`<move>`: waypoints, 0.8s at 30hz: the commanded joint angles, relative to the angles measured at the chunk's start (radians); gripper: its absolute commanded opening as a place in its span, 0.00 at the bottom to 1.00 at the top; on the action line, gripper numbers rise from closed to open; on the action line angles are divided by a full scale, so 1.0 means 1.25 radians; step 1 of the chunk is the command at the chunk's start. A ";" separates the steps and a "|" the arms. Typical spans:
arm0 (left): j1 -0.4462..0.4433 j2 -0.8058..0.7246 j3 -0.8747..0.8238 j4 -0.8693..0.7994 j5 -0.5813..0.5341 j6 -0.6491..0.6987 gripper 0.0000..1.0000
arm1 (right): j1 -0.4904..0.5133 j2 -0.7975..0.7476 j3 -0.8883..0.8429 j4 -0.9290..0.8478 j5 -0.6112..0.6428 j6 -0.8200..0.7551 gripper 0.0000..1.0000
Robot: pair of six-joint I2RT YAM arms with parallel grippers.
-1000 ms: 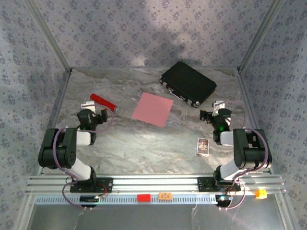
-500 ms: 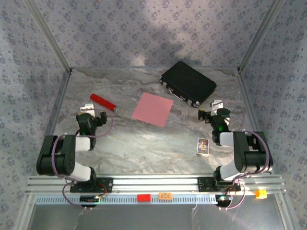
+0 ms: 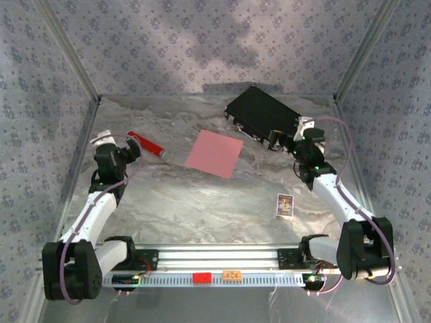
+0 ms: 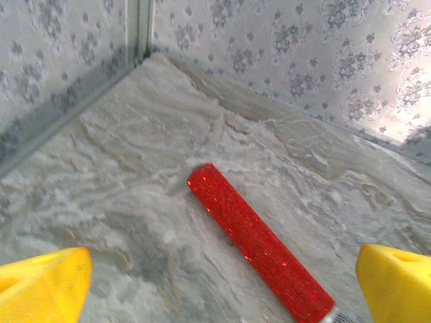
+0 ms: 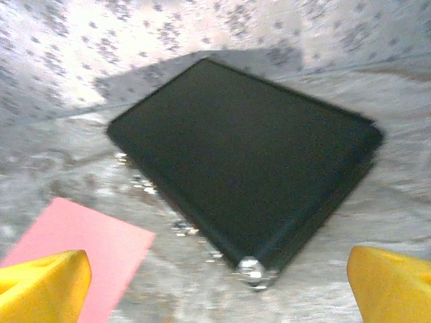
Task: Fold a paper plane with a square sheet of paper (pick it up from the middle)
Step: Move the paper to the center of the table.
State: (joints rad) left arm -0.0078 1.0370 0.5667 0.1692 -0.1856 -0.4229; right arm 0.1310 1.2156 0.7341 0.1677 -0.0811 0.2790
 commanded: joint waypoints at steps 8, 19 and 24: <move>-0.013 0.005 -0.001 -0.193 0.222 -0.234 1.00 | 0.182 0.175 0.155 -0.167 -0.095 0.218 0.99; -0.093 -0.001 -0.061 -0.110 0.380 -0.259 1.00 | 0.295 0.432 0.341 -0.187 -0.126 0.290 0.99; -0.155 0.007 -0.042 -0.128 0.388 -0.231 1.00 | 0.317 0.530 0.438 -0.221 -0.134 0.307 0.98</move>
State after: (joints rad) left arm -0.1692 1.0435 0.4870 -0.0048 0.2577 -0.7326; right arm 0.5137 1.8336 1.2167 -0.0631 -0.2283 0.6220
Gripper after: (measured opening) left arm 0.994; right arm 0.985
